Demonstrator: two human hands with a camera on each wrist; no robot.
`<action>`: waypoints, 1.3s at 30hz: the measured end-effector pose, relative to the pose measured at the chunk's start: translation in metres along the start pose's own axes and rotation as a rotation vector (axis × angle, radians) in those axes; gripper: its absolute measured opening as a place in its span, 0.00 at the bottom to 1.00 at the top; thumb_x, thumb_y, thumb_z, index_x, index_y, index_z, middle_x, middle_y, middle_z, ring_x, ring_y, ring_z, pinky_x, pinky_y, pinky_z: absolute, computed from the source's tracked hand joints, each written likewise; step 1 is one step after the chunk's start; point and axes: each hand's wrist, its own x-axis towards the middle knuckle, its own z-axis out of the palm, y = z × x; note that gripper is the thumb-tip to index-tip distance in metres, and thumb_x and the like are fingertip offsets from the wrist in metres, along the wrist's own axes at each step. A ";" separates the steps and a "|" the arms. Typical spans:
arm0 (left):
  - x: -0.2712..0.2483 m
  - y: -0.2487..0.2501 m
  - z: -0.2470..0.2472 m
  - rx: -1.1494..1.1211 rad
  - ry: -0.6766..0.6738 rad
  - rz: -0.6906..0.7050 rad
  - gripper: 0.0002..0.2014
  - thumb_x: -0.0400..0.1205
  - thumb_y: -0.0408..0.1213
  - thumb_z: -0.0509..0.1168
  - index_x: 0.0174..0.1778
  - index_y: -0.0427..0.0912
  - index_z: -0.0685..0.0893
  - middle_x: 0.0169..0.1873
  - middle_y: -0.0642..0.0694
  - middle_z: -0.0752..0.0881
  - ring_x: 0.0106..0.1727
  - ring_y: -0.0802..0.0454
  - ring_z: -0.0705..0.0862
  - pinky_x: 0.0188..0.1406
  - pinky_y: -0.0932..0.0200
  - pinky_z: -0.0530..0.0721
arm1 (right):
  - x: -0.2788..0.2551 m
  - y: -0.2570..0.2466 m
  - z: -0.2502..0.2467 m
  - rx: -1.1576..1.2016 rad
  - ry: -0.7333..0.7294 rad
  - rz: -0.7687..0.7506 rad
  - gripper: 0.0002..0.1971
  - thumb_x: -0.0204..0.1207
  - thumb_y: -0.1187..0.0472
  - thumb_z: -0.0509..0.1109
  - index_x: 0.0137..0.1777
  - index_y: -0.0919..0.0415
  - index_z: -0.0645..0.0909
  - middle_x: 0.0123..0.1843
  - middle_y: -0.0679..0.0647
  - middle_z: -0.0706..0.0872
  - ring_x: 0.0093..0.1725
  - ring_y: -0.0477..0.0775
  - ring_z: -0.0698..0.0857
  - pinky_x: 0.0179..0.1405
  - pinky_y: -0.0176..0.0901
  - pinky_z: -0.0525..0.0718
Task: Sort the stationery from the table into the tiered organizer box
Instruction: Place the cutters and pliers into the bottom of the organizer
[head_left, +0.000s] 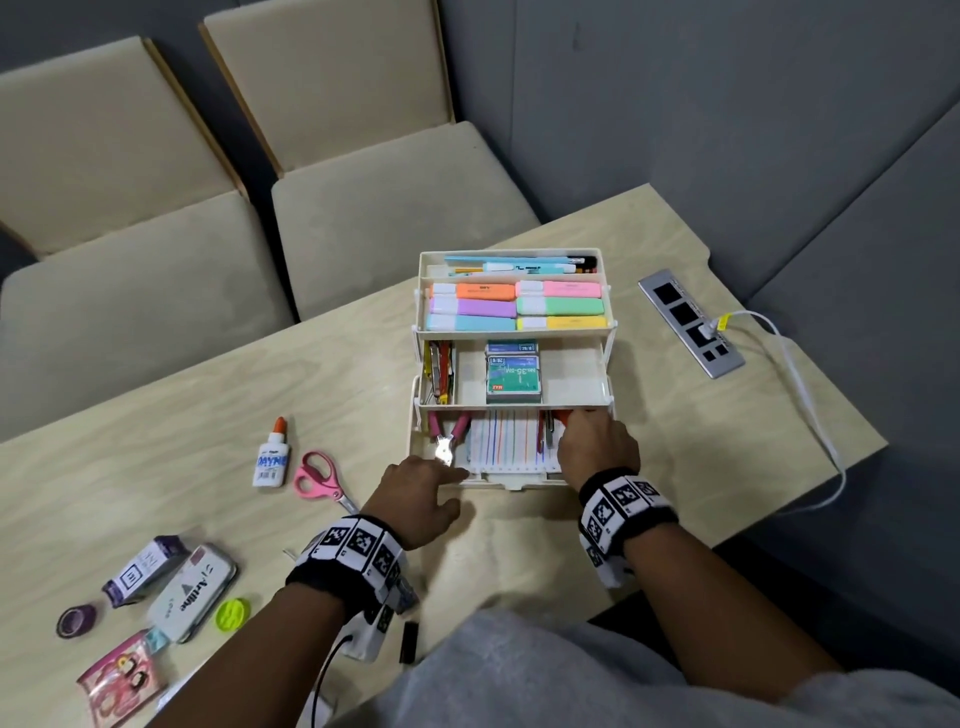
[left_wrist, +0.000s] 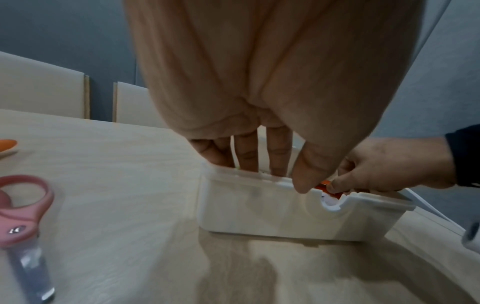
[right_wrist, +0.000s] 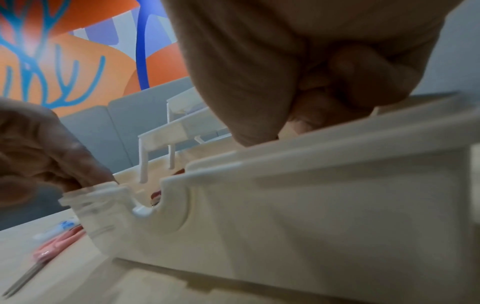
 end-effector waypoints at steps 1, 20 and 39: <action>0.000 -0.001 -0.001 -0.018 -0.002 -0.001 0.30 0.72 0.54 0.57 0.73 0.56 0.79 0.68 0.51 0.83 0.70 0.48 0.78 0.70 0.49 0.73 | 0.000 0.000 0.000 0.002 0.000 -0.005 0.10 0.81 0.63 0.63 0.56 0.60 0.86 0.57 0.62 0.88 0.56 0.69 0.87 0.52 0.56 0.86; -0.001 -0.001 0.001 -0.022 0.029 -0.007 0.23 0.79 0.46 0.65 0.72 0.55 0.80 0.68 0.53 0.83 0.71 0.49 0.77 0.70 0.50 0.73 | 0.003 -0.026 0.028 -0.287 -0.201 -0.214 0.28 0.82 0.40 0.51 0.68 0.57 0.81 0.71 0.69 0.76 0.64 0.72 0.77 0.60 0.61 0.82; -0.015 -0.013 0.005 -0.215 0.259 0.106 0.21 0.73 0.45 0.62 0.62 0.55 0.87 0.60 0.57 0.87 0.62 0.56 0.81 0.61 0.61 0.75 | -0.027 -0.010 0.022 -0.254 0.040 -0.215 0.29 0.79 0.34 0.58 0.65 0.57 0.82 0.67 0.61 0.81 0.67 0.66 0.75 0.67 0.61 0.75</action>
